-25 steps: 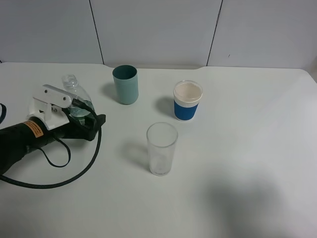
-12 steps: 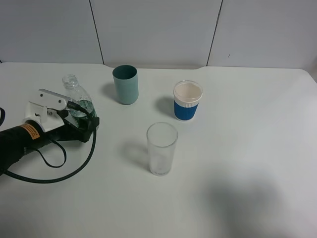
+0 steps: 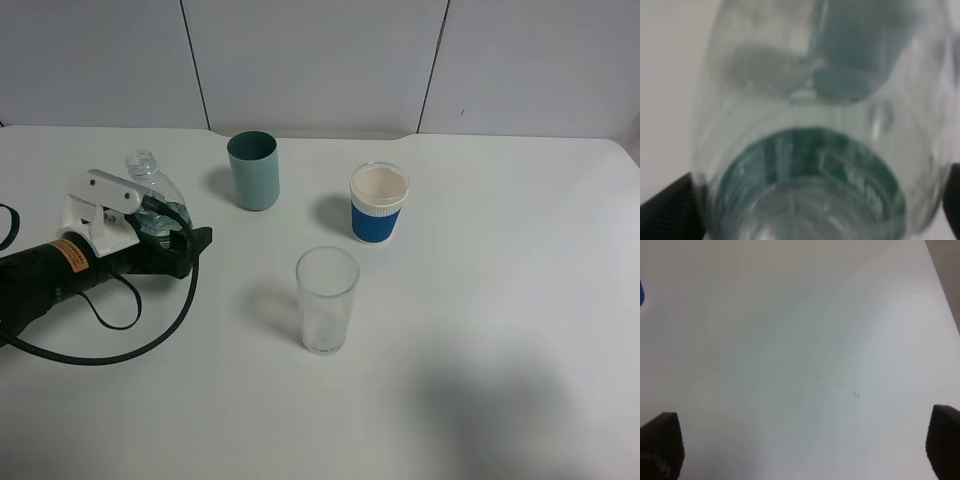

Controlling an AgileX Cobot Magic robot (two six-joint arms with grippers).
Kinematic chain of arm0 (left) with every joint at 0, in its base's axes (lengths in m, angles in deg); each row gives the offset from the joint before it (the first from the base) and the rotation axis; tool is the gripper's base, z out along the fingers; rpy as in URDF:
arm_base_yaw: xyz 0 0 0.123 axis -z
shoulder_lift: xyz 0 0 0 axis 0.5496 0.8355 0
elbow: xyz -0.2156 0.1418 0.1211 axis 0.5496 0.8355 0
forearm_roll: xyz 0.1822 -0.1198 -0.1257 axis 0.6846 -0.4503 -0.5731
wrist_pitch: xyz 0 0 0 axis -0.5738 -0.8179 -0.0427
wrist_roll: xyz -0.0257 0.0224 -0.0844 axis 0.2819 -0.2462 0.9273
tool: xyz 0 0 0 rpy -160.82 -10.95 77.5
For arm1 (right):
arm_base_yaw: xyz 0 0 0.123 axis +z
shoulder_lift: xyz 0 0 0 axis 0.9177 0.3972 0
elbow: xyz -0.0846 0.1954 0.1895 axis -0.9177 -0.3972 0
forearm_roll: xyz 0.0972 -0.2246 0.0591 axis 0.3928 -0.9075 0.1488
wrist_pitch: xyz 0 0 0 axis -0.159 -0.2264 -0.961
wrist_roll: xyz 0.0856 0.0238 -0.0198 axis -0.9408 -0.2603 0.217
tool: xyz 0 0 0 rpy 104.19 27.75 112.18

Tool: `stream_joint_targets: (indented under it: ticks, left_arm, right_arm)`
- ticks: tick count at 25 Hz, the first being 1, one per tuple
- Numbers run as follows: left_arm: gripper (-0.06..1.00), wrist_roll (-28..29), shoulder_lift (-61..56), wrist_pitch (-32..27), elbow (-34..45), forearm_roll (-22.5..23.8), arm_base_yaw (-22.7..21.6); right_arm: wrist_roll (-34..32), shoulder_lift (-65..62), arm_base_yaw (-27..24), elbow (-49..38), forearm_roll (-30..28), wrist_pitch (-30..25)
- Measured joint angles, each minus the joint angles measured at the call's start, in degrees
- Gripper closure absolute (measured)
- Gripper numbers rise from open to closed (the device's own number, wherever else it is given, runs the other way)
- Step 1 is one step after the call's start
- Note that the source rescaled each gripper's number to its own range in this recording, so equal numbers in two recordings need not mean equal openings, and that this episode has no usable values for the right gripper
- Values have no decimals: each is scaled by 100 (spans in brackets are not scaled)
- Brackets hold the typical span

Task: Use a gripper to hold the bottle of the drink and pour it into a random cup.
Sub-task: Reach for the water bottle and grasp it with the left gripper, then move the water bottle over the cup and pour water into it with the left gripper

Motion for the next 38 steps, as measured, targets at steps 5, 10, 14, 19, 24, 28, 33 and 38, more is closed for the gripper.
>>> stream_joint_targets:
  ticks: [5, 10, 14, 19, 24, 28, 33, 38]
  left_arm:
    - [3, 218, 6, 0, -195, 144, 0]
    - [41, 271, 74, 0, -203, 165, 0]
    - [93, 272, 224, 53, -203, 181, 0]
    - [94, 277, 250, 117, -203, 202, 0]
    - [94, 277, 250, 117, -203, 202, 0]
    - [94, 277, 201, 84, -203, 202, 0]
    - [94, 283, -283, -378, -203, 184, 0]
    - [94, 287, -966, -1006, -197, 166, 0]
  right_arm:
    - [0, 0, 0, 0, 0, 0]
    - [0, 0, 0, 0, 0, 0]
    - [0, 0, 0, 0, 0, 0]
    - [0, 0, 0, 0, 0, 0]
    - [0, 0, 0, 0, 0, 0]
    - [0, 0, 0, 0, 0, 0]
    - [0, 0, 0, 0, 0, 0]
    - [0, 0, 0, 0, 0, 0]
